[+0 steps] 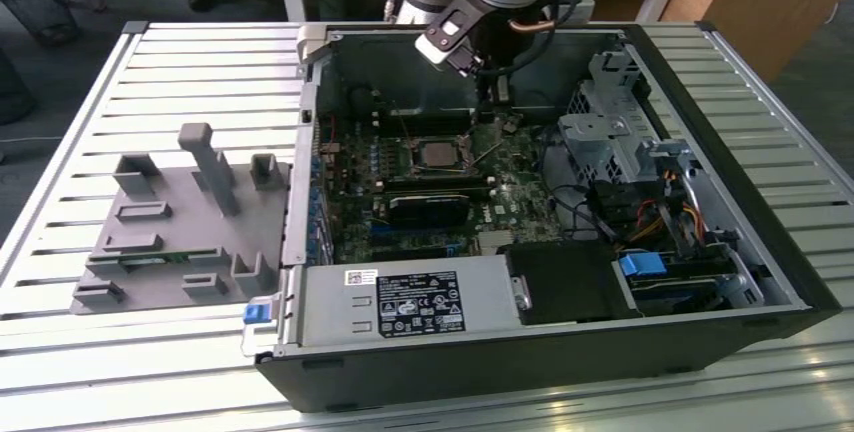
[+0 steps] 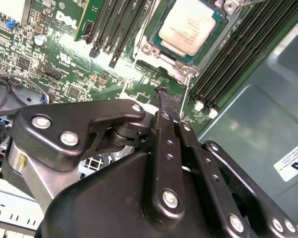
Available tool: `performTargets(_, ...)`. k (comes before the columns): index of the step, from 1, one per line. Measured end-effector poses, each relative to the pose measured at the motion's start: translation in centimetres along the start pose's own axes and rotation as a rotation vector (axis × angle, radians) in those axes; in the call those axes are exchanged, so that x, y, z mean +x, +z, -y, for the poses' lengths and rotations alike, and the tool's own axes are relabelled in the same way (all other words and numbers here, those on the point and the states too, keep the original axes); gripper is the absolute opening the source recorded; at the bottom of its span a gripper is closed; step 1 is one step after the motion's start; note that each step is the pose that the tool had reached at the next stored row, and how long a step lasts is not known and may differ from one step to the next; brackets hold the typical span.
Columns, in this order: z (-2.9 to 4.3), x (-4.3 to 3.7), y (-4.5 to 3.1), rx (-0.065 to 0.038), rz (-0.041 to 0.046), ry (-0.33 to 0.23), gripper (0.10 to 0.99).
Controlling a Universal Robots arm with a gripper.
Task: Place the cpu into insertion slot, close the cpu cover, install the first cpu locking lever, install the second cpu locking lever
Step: 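Close the cpu cover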
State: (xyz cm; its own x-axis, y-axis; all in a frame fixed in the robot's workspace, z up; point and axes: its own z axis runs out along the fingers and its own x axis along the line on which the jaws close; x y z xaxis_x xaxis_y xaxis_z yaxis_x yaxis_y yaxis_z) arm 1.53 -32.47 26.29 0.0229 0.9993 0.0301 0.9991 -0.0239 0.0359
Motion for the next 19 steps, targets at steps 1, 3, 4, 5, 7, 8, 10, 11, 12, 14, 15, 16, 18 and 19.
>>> performTargets(1,-0.07,0.00,0.04,0.000,0.0000,0.000,0.106)
performTargets(3,-0.31,0.02,0.06,0.000,0.0002,0.000,0.106)
performTargets(4,-0.51,0.03,0.07,0.000,0.0002,0.000,0.106)
performTargets(5,-0.69,0.05,0.09,0.000,0.0000,0.000,0.106)
performTargets(7,-0.93,0.08,0.11,0.000,0.0000,0.000,0.106)
performTargets(8,-1.02,0.09,0.12,0.000,-0.0002,0.000,0.106)
performTargets(10,-1.18,0.12,0.13,0.000,-0.0001,0.000,0.106)
performTargets(11,-1.26,0.13,0.13,0.000,0.0000,0.000,0.106)
performTargets(12,-1.35,0.13,0.13,0.000,0.0001,0.001,0.106)
performTargets(14,-1.47,0.14,0.14,0.000,0.0002,0.001,0.106)
performTargets(15,-1.53,0.14,0.16,0.000,0.0001,0.001,0.106)
performTargets(16,-1.59,0.14,0.18,0.000,-0.0001,0.001,0.106)
performTargets(18,-1.74,0.14,0.21,0.000,0.0000,0.001,0.106)
performTargets(19,-1.84,0.15,0.22,0.000,0.0000,0.001,0.106)
